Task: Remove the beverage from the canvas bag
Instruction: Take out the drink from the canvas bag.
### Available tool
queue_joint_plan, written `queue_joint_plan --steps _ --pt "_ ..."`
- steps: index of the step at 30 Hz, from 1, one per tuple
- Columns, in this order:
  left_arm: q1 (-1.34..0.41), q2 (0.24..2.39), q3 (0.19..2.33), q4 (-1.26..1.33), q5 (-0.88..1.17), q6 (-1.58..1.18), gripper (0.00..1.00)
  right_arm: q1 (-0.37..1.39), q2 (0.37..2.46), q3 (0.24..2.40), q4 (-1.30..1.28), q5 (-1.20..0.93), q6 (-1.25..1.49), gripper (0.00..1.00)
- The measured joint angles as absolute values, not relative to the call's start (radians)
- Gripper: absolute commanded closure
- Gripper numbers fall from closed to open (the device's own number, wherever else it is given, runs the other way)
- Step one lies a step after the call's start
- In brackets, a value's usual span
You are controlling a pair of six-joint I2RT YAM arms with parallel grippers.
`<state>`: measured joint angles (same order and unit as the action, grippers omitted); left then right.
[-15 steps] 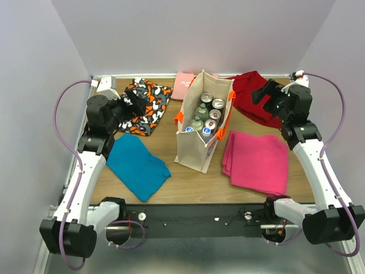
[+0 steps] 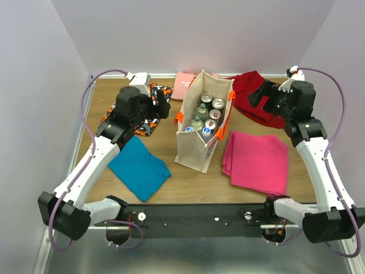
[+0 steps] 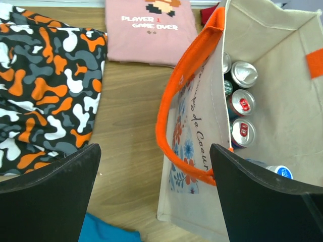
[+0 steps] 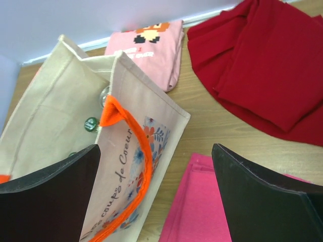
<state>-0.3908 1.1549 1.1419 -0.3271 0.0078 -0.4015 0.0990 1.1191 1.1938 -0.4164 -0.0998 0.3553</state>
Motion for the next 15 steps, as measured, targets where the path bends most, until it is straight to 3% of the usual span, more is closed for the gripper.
queue_joint_plan --steps 9,15 --pt "-0.585 1.248 1.32 -0.461 -0.195 -0.33 0.01 0.152 1.189 1.407 -0.56 -0.127 0.303 0.0" --pt "-0.658 1.251 1.42 -0.549 -0.285 -0.296 0.01 0.371 1.304 1.552 -0.756 0.147 0.292 0.0"
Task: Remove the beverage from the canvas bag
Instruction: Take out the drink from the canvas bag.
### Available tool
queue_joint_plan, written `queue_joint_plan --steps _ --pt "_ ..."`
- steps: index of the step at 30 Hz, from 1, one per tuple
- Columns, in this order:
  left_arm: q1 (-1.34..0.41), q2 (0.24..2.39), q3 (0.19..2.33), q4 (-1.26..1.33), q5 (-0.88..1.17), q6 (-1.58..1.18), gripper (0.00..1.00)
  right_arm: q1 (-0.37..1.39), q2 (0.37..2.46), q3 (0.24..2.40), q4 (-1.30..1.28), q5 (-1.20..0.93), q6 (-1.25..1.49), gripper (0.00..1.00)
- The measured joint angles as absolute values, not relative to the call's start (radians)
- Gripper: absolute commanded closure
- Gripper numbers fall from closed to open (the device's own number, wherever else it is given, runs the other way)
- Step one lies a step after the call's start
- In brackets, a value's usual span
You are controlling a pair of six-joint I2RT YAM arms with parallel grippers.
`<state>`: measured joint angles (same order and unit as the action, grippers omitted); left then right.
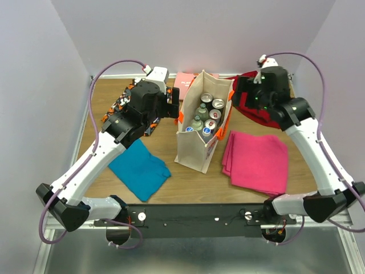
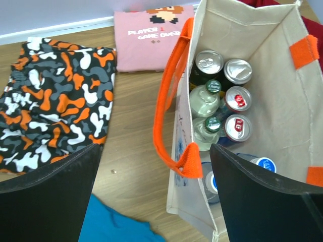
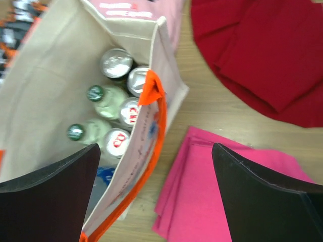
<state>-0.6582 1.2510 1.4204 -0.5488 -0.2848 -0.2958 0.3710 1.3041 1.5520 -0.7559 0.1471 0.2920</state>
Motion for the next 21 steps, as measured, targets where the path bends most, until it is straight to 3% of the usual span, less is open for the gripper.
queue_joint_plan --steps 6,9,17,21 --pt "-0.681 1.25 1.429 -0.612 -0.416 -0.29 0.01 0.489 1.312 1.559 -0.831 0.447 0.312 0.0" --pt "-0.681 1.25 1.43 -0.638 -0.453 -0.281 0.01 0.487 1.236 1.501 -0.79 0.493 0.305 0.0" --pt "-0.681 1.285 1.538 -0.702 -0.456 -0.265 0.01 0.487 1.053 1.419 -0.569 0.268 0.294 0.0" --pt "-0.681 1.285 1.592 -0.708 -0.452 -0.262 0.01 0.487 1.223 1.66 -0.635 0.195 0.299 0.0"
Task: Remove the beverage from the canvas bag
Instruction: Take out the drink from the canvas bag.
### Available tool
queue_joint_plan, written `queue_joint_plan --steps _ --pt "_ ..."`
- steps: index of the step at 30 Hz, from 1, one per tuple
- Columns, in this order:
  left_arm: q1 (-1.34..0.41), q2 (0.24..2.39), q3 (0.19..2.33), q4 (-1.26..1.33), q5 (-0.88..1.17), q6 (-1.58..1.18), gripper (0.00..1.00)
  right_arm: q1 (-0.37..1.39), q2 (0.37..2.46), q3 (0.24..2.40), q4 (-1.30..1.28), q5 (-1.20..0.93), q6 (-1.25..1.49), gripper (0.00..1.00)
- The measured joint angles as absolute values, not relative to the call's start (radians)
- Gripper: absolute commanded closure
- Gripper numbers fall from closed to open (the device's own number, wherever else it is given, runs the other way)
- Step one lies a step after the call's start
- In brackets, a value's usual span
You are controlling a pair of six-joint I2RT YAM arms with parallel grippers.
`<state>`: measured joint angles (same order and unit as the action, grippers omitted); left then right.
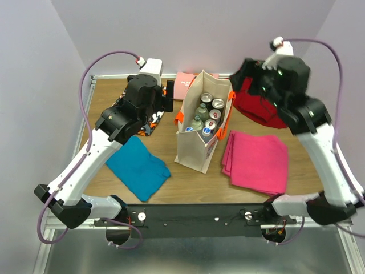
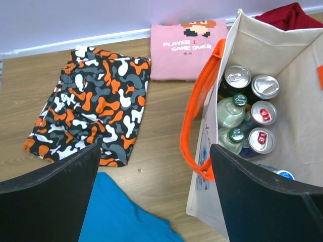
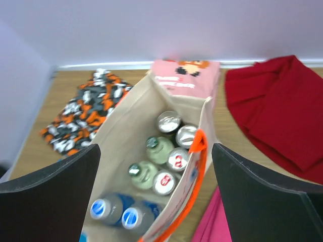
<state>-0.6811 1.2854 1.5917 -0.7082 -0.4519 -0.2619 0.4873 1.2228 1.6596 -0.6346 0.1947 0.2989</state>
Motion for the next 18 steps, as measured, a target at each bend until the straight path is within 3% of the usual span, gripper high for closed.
queue_joint_plan --steps 4,8,11,13,16,18 --pt "-0.681 1.271 1.595 -0.706 -0.443 -0.259 0.01 0.491 1.463 1.89 -0.818 0.333 0.378 0.0" --pt "-0.681 1.262 1.59 -0.701 -0.426 -0.249 0.01 0.489 1.506 1.832 -0.953 0.416 0.482 0.0" --pt "-0.681 1.269 1.61 -0.714 -0.408 -0.235 0.01 0.489 1.344 1.617 -0.865 0.384 0.526 0.0" --pt "-0.681 1.28 1.638 -0.723 -0.402 -0.225 0.01 0.49 1.127 1.453 -0.733 0.308 0.534 0.0" --pt "-0.681 1.295 1.674 -0.736 -0.399 -0.207 0.01 0.49 0.976 1.441 -0.654 0.266 0.534 0.0" --pt "-0.681 1.313 1.705 -0.75 -0.4 -0.194 0.01 0.49 0.979 1.575 -0.63 0.265 0.514 0.0"
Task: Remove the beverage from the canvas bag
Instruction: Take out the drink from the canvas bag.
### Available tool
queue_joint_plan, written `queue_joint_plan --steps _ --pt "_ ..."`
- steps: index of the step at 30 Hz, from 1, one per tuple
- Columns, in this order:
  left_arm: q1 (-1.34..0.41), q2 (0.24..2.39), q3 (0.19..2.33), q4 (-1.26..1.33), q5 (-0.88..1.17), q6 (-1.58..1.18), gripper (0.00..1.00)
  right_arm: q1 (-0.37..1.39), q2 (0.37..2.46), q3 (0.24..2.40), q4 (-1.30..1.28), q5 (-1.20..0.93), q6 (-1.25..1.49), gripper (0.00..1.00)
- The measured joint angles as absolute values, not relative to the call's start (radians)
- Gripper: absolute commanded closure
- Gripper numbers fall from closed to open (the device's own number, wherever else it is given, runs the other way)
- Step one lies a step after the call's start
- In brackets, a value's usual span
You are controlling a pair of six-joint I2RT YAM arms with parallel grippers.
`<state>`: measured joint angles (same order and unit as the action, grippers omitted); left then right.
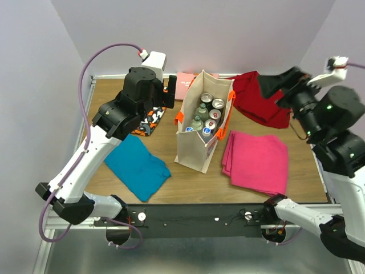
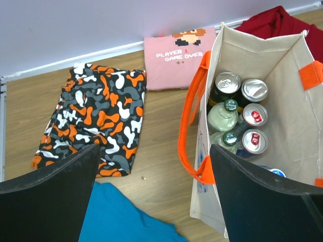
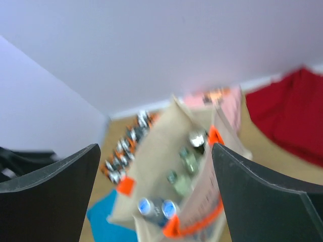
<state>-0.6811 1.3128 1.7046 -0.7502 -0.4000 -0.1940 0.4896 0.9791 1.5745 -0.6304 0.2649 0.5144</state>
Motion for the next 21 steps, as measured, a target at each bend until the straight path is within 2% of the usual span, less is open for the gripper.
queue_joint_plan --steps 6,16,19,21 --pt "-0.679 1.411 1.814 -0.78 -0.403 -0.169 0.01 0.489 1.138 1.771 -0.623 0.271 0.434 0.0" --pt "-0.626 1.476 1.977 -0.872 -0.369 -0.239 0.01 0.489 1.664 2.327 -0.931 0.358 0.348 0.0" --pt "-0.617 1.453 1.991 -0.898 -0.369 -0.316 0.01 0.489 1.686 2.366 -1.009 0.364 0.377 0.0" --pt "-0.617 1.415 1.936 -0.898 -0.365 -0.339 0.01 0.489 1.656 2.317 -1.027 0.363 0.397 0.0"
